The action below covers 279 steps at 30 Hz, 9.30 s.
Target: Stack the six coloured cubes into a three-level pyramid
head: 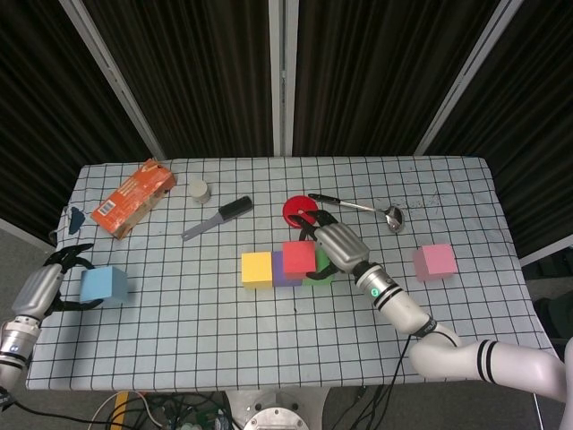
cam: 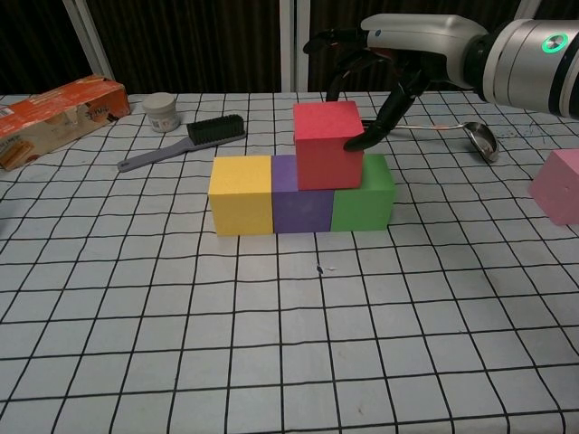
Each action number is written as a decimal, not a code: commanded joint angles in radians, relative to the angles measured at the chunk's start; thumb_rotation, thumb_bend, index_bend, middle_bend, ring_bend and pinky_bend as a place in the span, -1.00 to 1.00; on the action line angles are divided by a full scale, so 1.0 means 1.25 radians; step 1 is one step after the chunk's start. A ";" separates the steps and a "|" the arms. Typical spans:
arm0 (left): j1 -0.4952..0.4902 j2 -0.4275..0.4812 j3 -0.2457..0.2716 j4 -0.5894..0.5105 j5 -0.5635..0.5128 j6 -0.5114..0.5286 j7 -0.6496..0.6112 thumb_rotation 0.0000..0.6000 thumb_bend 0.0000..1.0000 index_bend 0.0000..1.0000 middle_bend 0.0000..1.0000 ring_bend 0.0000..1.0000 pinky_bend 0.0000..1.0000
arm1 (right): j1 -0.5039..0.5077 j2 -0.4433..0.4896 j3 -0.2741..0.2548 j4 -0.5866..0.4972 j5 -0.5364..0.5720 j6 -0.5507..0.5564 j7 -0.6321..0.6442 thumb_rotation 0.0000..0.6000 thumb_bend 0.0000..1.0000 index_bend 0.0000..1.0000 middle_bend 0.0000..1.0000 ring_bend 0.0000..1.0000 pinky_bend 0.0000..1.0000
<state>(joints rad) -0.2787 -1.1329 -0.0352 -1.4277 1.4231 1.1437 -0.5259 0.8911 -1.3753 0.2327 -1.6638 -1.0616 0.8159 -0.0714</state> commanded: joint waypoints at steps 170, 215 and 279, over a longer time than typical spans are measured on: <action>-0.506 -0.436 -0.275 -0.373 -0.721 0.166 0.912 1.00 -0.73 -0.82 -0.37 -0.66 -0.81 | -0.361 0.287 0.000 0.017 -0.323 0.356 0.600 1.00 -0.98 -1.00 -1.00 -1.00 -1.00; -0.011 -0.047 0.010 0.015 -0.039 0.142 0.015 1.00 -0.87 -0.91 -0.83 -1.00 -0.87 | 0.083 0.056 0.055 -0.234 0.288 0.095 -0.183 1.00 -1.00 -1.00 -0.89 -1.00 -1.00; 0.024 -0.103 0.003 0.119 0.023 0.089 0.023 1.00 -0.87 -0.90 -0.82 -1.00 -0.87 | 0.180 -0.056 0.008 -0.081 0.253 0.056 -0.267 1.00 -0.75 -1.00 -0.22 -1.00 -1.00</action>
<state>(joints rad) -0.2492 -1.2621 -0.0317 -1.2792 1.4513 1.2552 -0.4974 1.1171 -1.4457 0.2427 -1.7654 -0.7442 0.8858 -0.4068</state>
